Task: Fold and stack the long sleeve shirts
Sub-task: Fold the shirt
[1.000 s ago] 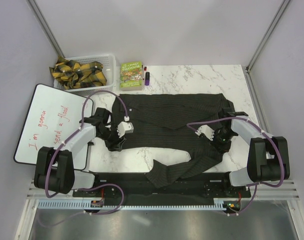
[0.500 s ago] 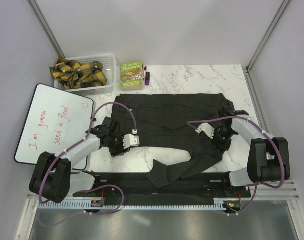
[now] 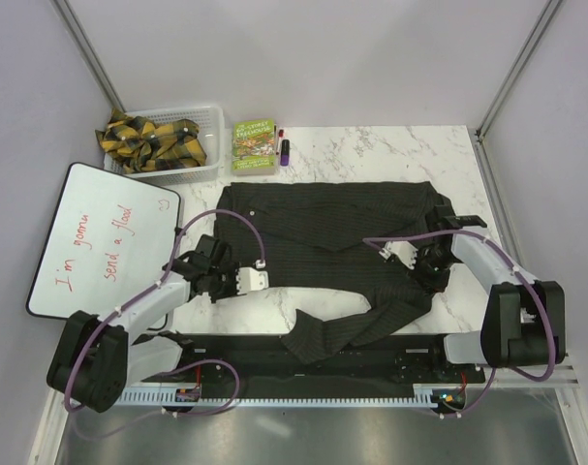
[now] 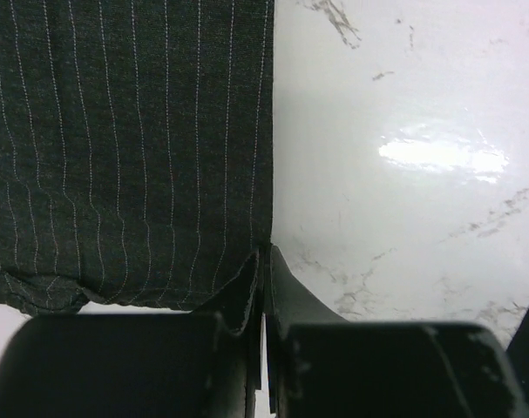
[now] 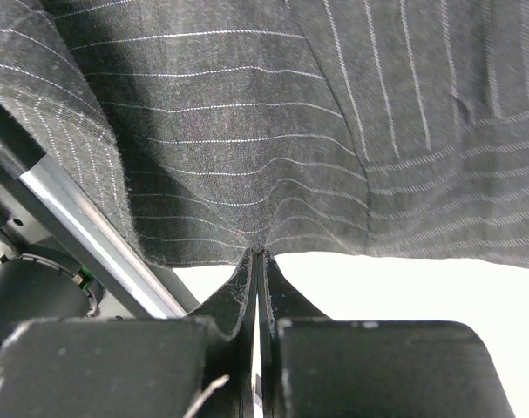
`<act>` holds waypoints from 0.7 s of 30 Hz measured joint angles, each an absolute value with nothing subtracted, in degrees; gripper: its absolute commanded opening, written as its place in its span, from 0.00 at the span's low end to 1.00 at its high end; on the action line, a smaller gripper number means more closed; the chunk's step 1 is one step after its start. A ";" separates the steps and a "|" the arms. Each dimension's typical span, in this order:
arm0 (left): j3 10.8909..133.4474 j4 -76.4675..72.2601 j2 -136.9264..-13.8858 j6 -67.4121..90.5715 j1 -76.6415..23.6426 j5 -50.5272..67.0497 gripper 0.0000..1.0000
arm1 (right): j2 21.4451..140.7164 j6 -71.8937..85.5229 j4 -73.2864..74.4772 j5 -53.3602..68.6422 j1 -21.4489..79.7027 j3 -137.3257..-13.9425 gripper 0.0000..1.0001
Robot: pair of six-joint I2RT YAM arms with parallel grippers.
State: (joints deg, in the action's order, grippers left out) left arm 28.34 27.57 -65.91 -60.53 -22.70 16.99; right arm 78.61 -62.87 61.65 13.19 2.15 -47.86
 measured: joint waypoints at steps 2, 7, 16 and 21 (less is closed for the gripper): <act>28.03 29.21 -64.40 -60.55 -22.70 16.51 0.02 | 77.28 -62.98 62.24 13.23 2.15 -47.86 0.00; 28.27 34.35 -58.65 -60.55 -22.70 16.60 0.02 | 74.43 -63.13 63.92 13.52 2.15 -48.18 0.00; 34.79 39.57 -58.94 -60.53 -22.65 16.88 0.02 | 74.96 -63.66 66.85 15.09 -0.64 -55.57 0.00; 42.72 39.99 -64.86 -60.53 -21.41 17.06 0.02 | 80.05 -63.90 67.20 15.73 -2.48 -63.72 0.00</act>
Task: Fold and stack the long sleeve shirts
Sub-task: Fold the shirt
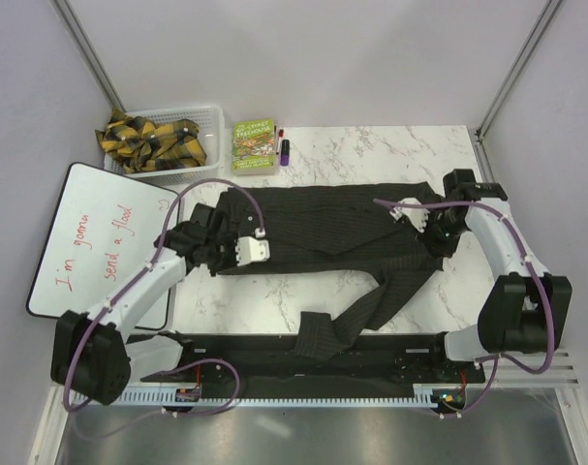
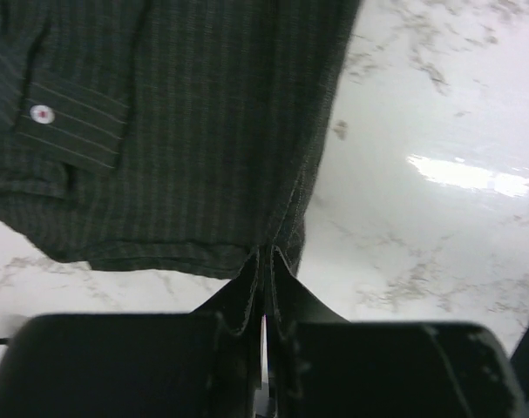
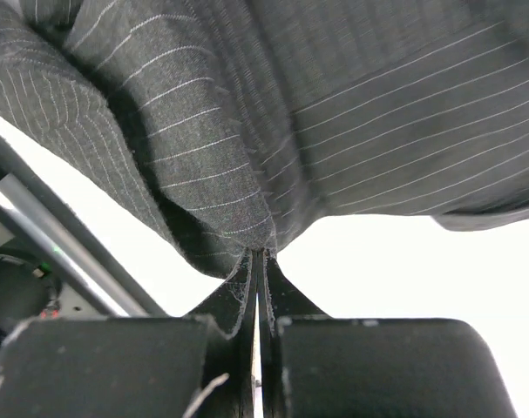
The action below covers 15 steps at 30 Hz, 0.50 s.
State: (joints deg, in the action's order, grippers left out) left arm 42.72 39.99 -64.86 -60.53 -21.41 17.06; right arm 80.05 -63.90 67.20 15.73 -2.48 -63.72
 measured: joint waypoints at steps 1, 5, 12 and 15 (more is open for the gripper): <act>44.45 39.75 -66.63 -60.53 -21.02 17.06 0.02 | 81.41 -63.90 67.29 15.88 -2.48 -65.21 0.00; 52.01 37.89 -75.07 -60.53 -19.59 16.95 0.02 | 89.06 -63.77 67.42 16.64 -2.48 -72.90 0.00; 62.70 34.59 -88.18 -60.80 -17.47 16.47 0.02 | 99.09 -63.37 67.16 16.88 -2.46 -82.74 0.00; 65.52 33.87 -92.14 -61.04 -17.26 16.43 0.02 | 102.04 -63.16 67.07 16.88 -2.39 -85.49 0.00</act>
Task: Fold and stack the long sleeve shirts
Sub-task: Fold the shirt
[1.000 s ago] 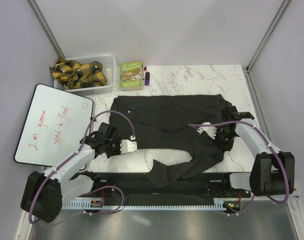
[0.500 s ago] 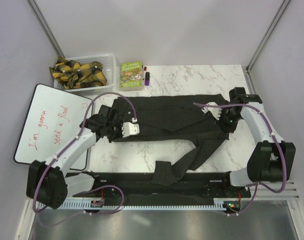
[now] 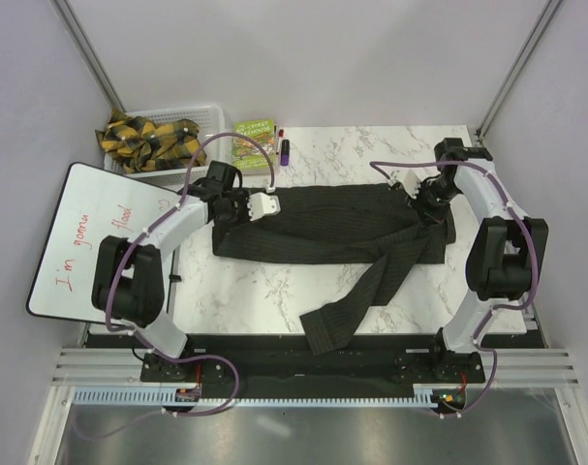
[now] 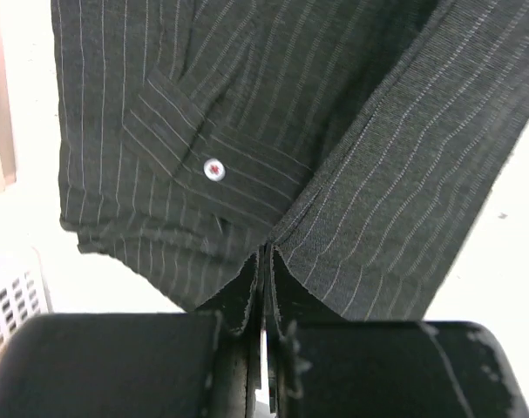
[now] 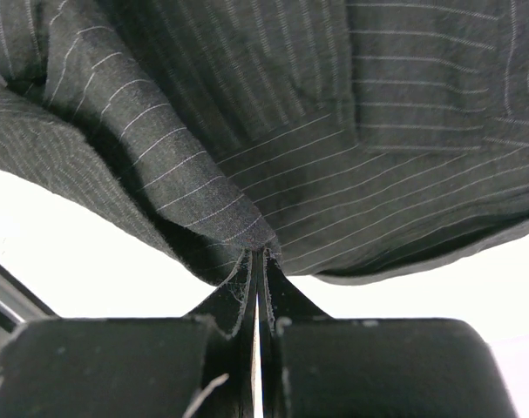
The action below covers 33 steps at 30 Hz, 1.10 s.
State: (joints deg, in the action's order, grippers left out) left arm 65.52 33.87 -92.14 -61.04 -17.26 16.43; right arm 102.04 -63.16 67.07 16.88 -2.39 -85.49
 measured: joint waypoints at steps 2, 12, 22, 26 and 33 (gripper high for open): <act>66.78 33.50 -94.32 -61.19 -17.19 16.36 0.02 | 103.85 -62.81 66.96 16.88 -2.37 -86.96 0.00; 66.54 32.42 -96.62 -62.06 -15.27 15.27 0.02 | 108.84 -61.25 65.10 16.60 -1.69 -88.60 0.00; 61.47 32.56 -95.20 -62.24 -14.70 14.96 0.02 | 109.75 -60.40 63.57 15.97 0.36 -89.17 0.00; 61.47 32.29 -95.20 -62.22 -14.70 14.90 0.02 | 110.28 -60.20 63.29 15.11 1.04 -89.17 0.00; 61.54 31.92 -95.50 -62.22 -14.70 14.83 0.02 | 110.39 -59.94 61.80 14.02 1.17 -87.61 0.00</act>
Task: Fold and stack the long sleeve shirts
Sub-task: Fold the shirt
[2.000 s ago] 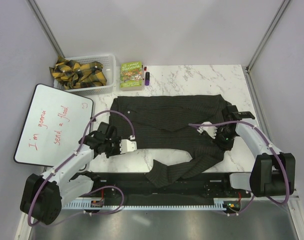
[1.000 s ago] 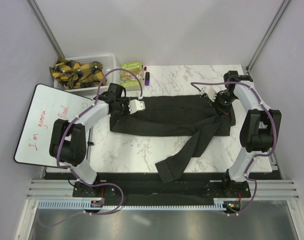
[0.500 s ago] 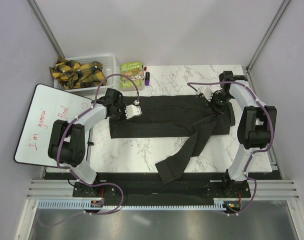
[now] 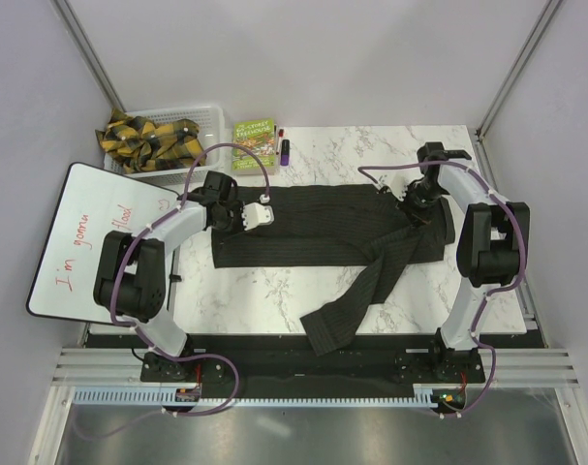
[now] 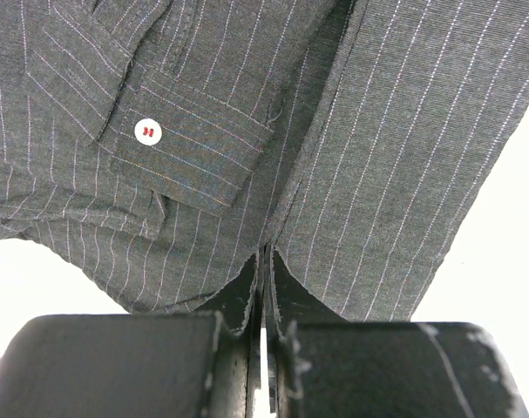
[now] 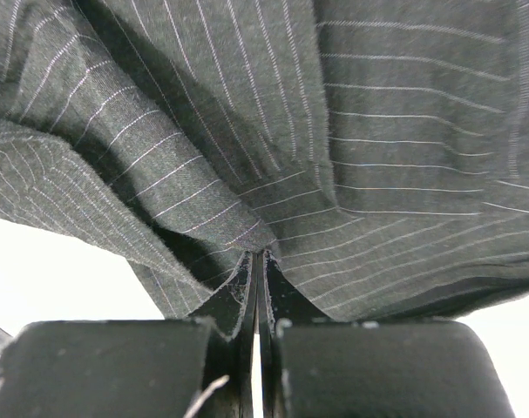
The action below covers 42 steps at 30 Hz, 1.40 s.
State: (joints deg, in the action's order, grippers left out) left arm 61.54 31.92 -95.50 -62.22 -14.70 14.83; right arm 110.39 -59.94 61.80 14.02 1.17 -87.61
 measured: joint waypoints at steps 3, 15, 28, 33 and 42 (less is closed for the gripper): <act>61.39 31.27 -95.72 -62.22 -14.70 14.46 0.02 | 110.39 -59.75 60.99 13.52 1.17 -85.65 0.00; 59.46 28.64 -96.23 -61.65 -14.70 12.45 0.02 | 110.39 -58.89 59.18 13.08 1.17 -83.42 0.00; 62.70 28.49 -96.29 -61.12 -14.70 12.29 0.02 | 110.28 -58.87 59.18 12.71 0.05 -82.63 0.00; 63.44 28.42 -97.25 -61.12 -14.70 12.29 0.02 | 109.40 -58.87 60.18 13.45 -1.15 -82.63 0.00; 63.92 28.05 -100.25 -60.99 -14.70 12.08 0.02 | 109.23 -58.41 59.90 13.56 -1.37 -81.12 0.07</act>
State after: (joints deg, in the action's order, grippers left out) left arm 63.92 28.05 -100.25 -60.99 -14.70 12.08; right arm 109.23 -58.41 59.90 13.56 -1.37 -81.12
